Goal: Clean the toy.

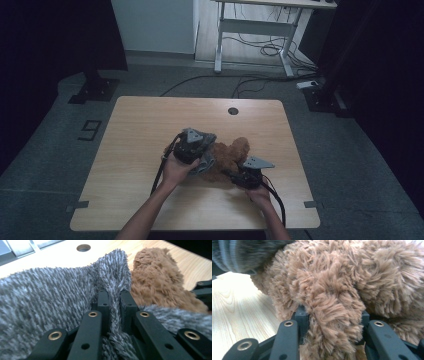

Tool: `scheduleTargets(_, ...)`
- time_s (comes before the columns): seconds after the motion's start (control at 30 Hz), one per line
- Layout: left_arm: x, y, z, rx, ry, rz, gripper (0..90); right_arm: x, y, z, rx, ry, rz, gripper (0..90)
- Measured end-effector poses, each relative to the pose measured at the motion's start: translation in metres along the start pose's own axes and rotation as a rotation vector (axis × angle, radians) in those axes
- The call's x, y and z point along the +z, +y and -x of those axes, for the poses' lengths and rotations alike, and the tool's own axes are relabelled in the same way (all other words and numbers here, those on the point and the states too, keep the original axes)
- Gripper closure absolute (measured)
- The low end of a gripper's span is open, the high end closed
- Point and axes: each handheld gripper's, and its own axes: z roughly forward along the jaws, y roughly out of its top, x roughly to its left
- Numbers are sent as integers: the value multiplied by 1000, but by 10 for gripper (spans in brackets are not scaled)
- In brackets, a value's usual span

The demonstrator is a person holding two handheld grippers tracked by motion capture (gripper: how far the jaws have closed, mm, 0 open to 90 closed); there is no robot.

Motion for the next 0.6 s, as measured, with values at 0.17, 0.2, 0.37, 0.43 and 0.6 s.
scheduleTargets(0.17, -20, -6, -9, -11, 34, 29, 809, 0, 0, 1, 13, 1, 3, 604)
scheduleTargets(0.2, -24, -9, -13, -16, 51, 34, 809, 0, 0, 1, 16, 0, 2, 603)
scheduleTargets(0.37, -29, -27, -39, -88, 72, 18, 807, 0, -1, 3, 28, 5, 7, 603)
scheduleTargets(0.43, -32, -31, -45, -118, 60, 27, 807, 0, -1, 2, 25, 4, 6, 603)
scheduleTargets(0.6, -40, -30, -48, -117, 105, 31, 806, 0, -1, 2, 31, 4, 9, 603)
